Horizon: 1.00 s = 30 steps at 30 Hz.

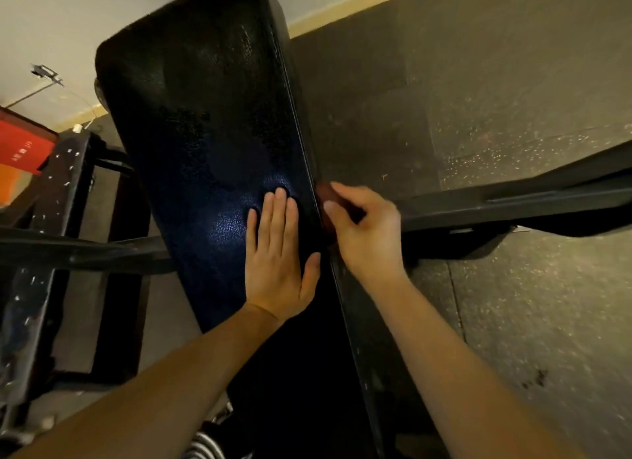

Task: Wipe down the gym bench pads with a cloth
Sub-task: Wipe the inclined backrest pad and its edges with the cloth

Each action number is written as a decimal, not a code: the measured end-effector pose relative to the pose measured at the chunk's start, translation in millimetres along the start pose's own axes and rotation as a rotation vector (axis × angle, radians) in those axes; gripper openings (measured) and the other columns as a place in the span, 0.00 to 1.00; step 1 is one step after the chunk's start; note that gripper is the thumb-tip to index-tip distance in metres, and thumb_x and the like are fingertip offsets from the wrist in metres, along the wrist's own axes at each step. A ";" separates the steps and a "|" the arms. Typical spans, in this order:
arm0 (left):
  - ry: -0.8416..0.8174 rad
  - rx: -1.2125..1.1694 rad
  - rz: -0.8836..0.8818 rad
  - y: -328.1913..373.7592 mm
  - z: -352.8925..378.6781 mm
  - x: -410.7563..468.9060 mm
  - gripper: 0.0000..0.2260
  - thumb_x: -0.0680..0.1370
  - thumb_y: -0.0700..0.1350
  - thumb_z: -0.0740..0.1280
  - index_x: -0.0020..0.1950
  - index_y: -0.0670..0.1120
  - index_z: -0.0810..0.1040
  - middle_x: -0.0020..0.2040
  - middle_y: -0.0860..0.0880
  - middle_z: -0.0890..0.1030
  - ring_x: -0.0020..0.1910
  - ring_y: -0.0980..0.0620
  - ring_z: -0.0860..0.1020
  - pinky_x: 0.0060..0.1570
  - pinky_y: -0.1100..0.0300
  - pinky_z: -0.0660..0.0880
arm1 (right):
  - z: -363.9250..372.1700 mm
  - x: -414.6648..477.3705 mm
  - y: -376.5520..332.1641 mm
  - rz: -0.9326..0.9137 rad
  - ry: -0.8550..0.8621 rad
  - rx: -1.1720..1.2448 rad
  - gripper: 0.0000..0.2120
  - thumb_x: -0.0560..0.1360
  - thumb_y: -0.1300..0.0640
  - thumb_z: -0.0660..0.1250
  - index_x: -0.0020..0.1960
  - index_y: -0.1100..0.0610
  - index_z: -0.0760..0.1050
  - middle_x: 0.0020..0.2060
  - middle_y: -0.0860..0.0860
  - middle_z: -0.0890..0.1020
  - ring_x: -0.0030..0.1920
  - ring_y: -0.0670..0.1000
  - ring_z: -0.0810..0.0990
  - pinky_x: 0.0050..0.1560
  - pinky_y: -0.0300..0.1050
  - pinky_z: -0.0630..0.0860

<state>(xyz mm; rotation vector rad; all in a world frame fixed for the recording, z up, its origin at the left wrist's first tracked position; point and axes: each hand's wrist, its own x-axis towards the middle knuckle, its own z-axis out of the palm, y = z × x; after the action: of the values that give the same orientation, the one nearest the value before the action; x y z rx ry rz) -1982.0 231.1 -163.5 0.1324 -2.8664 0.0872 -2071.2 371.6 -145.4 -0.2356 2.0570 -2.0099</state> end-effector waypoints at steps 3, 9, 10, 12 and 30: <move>0.008 0.010 0.001 -0.1 2.4 -1.3 0.34 0.81 0.55 0.54 0.81 0.36 0.51 0.82 0.37 0.52 0.83 0.40 0.48 0.80 0.39 0.48 | -5.4 -32.4 20.4 -0.023 -0.018 -0.019 0.13 0.79 0.63 0.69 0.63 0.57 0.81 0.54 0.47 0.83 0.55 0.42 0.82 0.58 0.37 0.78; 0.024 0.020 0.006 -0.3 5.1 -1.1 0.35 0.81 0.56 0.53 0.81 0.35 0.51 0.81 0.35 0.54 0.82 0.39 0.49 0.79 0.37 0.49 | -24.4 -87.9 46.3 0.194 -0.103 -0.088 0.16 0.79 0.64 0.69 0.56 0.43 0.80 0.50 0.43 0.83 0.51 0.40 0.83 0.54 0.38 0.80; 0.017 0.016 0.001 -0.7 5.1 -1.1 0.35 0.81 0.56 0.52 0.81 0.35 0.51 0.81 0.35 0.54 0.83 0.40 0.48 0.79 0.37 0.49 | -16.7 -64.1 32.7 0.127 -0.056 -0.102 0.14 0.79 0.64 0.69 0.58 0.47 0.82 0.50 0.44 0.83 0.52 0.39 0.82 0.55 0.36 0.79; 0.015 0.012 -0.006 -0.3 5.6 -0.6 0.35 0.82 0.57 0.50 0.81 0.36 0.51 0.82 0.36 0.53 0.83 0.40 0.47 0.79 0.38 0.48 | -3.4 -23.6 5.5 0.034 -0.006 -0.029 0.13 0.79 0.64 0.69 0.61 0.55 0.82 0.51 0.47 0.83 0.52 0.40 0.81 0.56 0.34 0.78; 0.024 0.024 0.004 -0.9 7.3 -0.8 0.35 0.83 0.60 0.47 0.81 0.36 0.51 0.81 0.36 0.53 0.83 0.42 0.46 0.79 0.39 0.48 | -30.0 -133.1 49.7 0.361 -0.150 0.031 0.16 0.80 0.62 0.66 0.55 0.40 0.79 0.50 0.41 0.81 0.48 0.44 0.83 0.46 0.45 0.79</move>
<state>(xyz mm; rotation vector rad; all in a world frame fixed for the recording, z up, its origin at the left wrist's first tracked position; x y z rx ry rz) -1983.0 229.7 -170.8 0.1295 -2.8420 0.1235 -1949.9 440.6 -185.5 -0.0057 1.8230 -1.7474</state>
